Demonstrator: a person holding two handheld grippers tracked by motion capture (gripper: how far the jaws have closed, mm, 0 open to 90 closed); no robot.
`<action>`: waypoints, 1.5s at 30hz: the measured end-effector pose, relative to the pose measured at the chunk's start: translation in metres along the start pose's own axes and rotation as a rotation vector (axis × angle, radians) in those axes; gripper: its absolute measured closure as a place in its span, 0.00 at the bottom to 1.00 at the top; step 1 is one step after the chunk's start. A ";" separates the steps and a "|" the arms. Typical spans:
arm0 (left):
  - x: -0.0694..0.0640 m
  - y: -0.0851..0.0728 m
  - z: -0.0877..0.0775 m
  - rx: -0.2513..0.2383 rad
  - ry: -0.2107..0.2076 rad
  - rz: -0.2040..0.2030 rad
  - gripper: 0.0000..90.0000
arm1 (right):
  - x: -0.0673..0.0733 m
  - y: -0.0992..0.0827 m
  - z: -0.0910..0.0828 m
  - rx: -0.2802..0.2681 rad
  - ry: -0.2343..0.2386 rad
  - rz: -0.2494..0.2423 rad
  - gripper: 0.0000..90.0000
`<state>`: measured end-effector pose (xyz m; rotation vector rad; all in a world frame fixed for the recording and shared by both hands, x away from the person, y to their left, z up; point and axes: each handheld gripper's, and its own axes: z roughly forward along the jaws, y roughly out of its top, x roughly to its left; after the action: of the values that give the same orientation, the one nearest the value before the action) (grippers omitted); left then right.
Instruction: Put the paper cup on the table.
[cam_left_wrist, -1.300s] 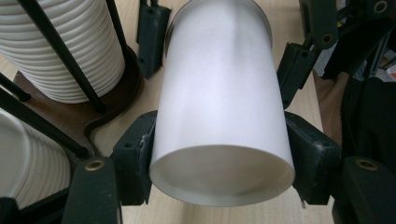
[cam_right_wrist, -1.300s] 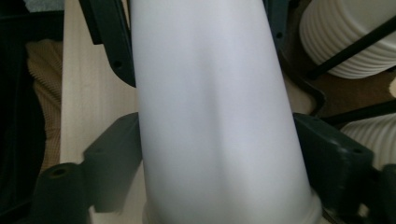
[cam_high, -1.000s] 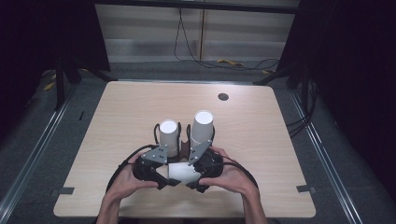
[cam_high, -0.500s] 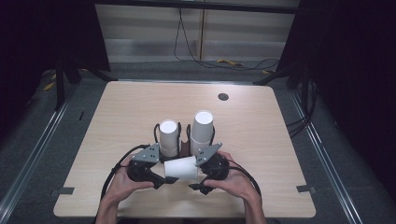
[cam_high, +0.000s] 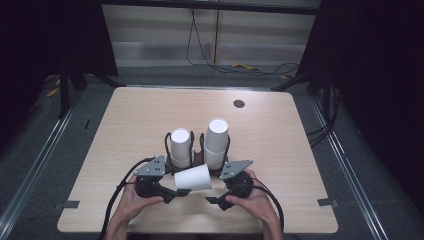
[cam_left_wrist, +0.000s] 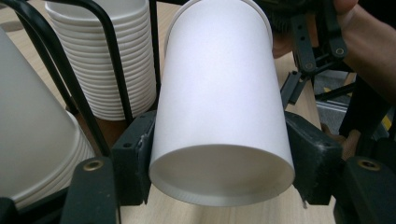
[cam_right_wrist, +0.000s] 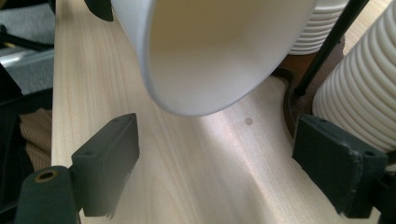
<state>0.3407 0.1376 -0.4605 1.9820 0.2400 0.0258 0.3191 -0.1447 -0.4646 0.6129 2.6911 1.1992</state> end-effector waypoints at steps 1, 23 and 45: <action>0.000 0.000 0.000 -0.011 0.002 -0.002 0.38 | 0.000 -0.001 0.000 -0.006 -0.001 0.001 0.17; -0.007 -0.023 0.004 -0.152 0.011 -0.008 0.38 | 0.007 -0.026 -0.002 -0.246 0.010 0.084 0.15; -0.011 -0.029 0.007 -0.238 -0.015 -0.007 0.38 | 0.007 -0.023 -0.005 -0.374 0.041 0.091 0.15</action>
<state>0.3265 0.1412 -0.4886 1.7440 0.2232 0.0338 0.3045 -0.1594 -0.4779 0.6622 2.3939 1.6976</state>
